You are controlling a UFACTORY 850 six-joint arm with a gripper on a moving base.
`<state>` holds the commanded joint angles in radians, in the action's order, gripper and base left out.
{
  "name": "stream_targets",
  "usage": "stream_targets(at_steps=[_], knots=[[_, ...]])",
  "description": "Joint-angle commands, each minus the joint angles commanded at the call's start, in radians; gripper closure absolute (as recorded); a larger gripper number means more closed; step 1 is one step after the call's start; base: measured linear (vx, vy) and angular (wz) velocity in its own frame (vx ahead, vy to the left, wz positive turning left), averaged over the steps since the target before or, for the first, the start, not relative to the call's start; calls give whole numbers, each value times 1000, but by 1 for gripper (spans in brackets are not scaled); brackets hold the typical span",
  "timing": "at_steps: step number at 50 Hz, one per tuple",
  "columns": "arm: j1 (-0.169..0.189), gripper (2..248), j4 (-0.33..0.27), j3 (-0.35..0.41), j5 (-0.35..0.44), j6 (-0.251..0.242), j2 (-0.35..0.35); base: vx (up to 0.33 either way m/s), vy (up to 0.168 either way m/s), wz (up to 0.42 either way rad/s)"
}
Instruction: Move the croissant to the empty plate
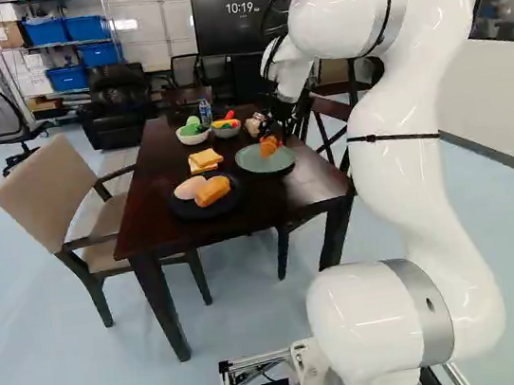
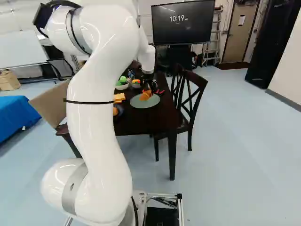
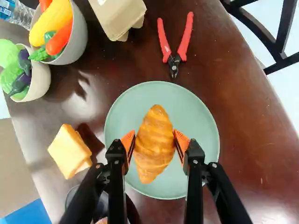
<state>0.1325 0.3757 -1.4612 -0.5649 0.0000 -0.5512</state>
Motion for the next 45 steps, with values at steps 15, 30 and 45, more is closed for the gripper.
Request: stream_targets(at_steps=[15, 30, 45], knots=[[0, 118, 0, -10, 0, 0, -39, 0, 0, 0], [0, 109, 0, -10, 0, 0, -41, 0, 0, 0], [0, 11, 0, -10, 0, 0, -41, 0, 0, 0]])
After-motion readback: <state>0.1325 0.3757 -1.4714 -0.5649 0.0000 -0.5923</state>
